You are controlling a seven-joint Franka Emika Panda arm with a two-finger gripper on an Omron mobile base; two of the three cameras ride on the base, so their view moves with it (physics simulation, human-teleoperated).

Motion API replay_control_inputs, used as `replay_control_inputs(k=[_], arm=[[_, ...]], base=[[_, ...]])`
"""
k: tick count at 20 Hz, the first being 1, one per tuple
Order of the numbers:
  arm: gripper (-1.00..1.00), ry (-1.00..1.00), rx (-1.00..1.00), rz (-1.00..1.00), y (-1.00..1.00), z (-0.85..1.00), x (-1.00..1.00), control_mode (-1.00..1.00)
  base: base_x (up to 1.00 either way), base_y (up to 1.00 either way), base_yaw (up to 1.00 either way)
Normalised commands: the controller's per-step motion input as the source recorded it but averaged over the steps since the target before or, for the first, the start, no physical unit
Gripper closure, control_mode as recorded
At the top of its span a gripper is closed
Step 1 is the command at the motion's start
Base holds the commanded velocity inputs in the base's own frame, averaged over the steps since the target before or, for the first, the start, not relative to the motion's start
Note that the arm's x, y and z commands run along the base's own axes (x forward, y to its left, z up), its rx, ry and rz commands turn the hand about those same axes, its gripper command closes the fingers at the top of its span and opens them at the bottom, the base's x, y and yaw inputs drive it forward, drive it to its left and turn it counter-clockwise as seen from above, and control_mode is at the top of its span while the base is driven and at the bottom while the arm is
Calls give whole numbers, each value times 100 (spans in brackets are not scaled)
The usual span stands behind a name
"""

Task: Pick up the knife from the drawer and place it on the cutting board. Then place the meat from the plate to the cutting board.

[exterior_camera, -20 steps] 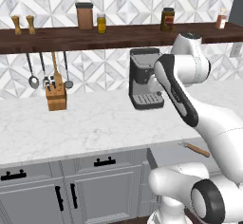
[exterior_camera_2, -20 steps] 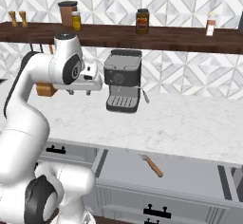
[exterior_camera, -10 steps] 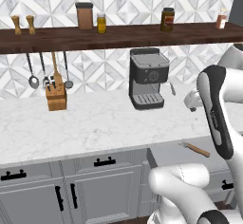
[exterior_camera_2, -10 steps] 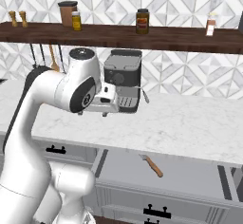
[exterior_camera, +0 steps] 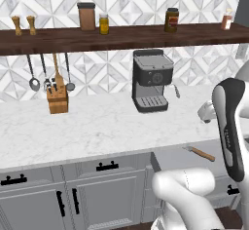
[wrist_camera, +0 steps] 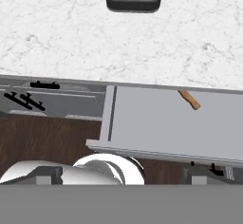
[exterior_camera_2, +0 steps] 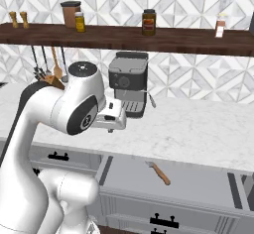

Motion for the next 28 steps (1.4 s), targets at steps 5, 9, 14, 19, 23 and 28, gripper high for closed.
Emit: replay_control_inputs(k=[5, 9, 14, 19, 23, 28], arm=[[-100, 0, 0, 0, 0, 0, 0, 100], [-100, 0, 0, 0, 0, 0, 0, 100], [-100, 0, 0, 0, 0, 0, 0, 100], [-100, 0, 0, 0, 0, 0, 0, 100], [-100, 0, 0, 0, -40, 0, 34, -100], [-100, 2, 4, 0, -68, -13, 63, -100]], base=[[-43, 0, -1], [-90, 0, 0], [-78, -3, -1], [-15, -26, 0], [7, -14, 0], [0, 0, 0]])
